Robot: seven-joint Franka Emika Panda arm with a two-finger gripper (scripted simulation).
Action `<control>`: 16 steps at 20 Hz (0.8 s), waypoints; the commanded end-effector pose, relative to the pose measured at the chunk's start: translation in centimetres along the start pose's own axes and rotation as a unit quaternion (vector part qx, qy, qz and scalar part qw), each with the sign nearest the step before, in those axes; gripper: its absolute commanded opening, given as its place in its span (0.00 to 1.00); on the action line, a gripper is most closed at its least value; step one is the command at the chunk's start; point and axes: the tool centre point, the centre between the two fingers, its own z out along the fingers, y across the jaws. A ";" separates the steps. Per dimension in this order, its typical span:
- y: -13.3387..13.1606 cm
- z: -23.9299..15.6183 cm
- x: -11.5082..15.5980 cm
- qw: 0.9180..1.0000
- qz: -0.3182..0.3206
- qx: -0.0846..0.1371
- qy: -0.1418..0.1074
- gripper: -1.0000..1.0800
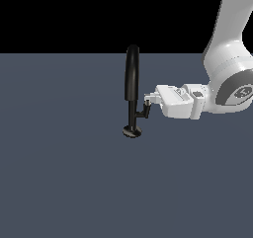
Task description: Turn on the faucet by rotating a designated handle.
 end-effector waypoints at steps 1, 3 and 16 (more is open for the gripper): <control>1.6 0.0 1.1 1.000 0.010 -0.002 -0.002 0.00; 2.4 0.0 1.4 1.000 0.011 -0.002 -0.003 0.00; 5.0 0.0 5.2 1.000 0.008 -0.003 -0.003 0.00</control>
